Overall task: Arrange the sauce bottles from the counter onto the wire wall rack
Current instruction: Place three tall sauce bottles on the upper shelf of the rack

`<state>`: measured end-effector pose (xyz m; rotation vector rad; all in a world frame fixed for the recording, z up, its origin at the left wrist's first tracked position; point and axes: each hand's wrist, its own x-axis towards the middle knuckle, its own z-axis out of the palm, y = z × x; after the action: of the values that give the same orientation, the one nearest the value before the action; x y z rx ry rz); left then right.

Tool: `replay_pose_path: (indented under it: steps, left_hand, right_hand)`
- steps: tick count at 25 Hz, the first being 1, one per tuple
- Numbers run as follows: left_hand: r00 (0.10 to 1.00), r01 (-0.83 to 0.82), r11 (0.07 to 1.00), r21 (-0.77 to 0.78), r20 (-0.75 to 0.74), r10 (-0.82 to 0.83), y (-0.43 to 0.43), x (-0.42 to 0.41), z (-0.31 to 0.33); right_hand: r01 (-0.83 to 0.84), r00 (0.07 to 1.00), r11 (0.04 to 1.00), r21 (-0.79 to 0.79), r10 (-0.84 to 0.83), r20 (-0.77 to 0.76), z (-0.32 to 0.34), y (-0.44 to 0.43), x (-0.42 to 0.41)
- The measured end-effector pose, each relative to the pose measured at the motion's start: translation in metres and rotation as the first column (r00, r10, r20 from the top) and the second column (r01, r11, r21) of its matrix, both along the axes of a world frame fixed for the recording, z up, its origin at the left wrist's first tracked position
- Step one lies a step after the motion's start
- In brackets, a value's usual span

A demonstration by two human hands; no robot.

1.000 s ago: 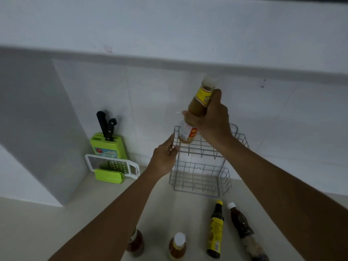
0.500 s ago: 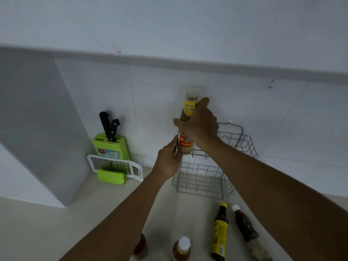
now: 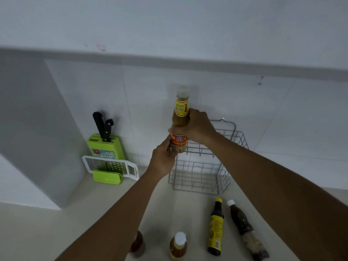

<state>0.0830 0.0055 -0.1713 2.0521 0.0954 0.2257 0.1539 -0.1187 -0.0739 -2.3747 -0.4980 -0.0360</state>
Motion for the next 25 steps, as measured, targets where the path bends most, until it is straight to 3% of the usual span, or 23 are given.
replay_pose_path:
  steps: [6,10,12,15,18,21,23,25]
  left_hand:
    - [0.998,0.004,1.0,-0.001,-0.07,-0.004,-0.002,-0.006,0.003]
    - [0.927,0.018,0.997,0.072,-0.374,0.01,-0.009,-0.024,0.018]
    - [0.864,0.154,0.966,0.209,-0.503,-0.029,-0.018,-0.032,0.027]
    - [0.828,0.373,0.866,0.332,-0.541,-0.149,-0.049,-0.034,0.038]
    - [0.842,0.431,0.823,0.37,-0.494,-0.218,-0.097,-0.028,0.036]
    - [0.798,0.504,0.785,0.36,-0.542,-0.264,-0.145,-0.022,0.019]
    - [0.743,0.539,0.773,0.336,-0.622,-0.248,-0.171,-0.023,-0.003]
    - [0.709,0.505,0.81,0.299,-0.679,-0.192,-0.187,-0.031,-0.033]
  right_hand:
    - [0.021,0.999,1.0,0.005,-0.021,-0.038,-0.003,-0.001,-0.005]
    - [-0.006,0.991,0.999,0.048,0.012,-0.132,-0.002,-0.012,-0.011]
    - [-0.02,0.987,0.999,0.041,0.027,-0.157,0.003,-0.026,-0.017]
    - [0.041,0.998,0.994,0.102,-0.036,-0.053,0.009,-0.055,-0.033]
    - [0.081,0.993,0.958,0.277,-0.1,0.058,-0.007,-0.103,-0.058]
    - [0.154,0.983,0.916,0.371,-0.178,0.031,-0.05,-0.155,-0.084]
    - [0.269,0.962,0.915,0.302,-0.271,-0.037,-0.087,-0.187,-0.098]
    - [0.385,0.909,0.916,0.114,-0.355,-0.217,-0.127,-0.212,-0.108]
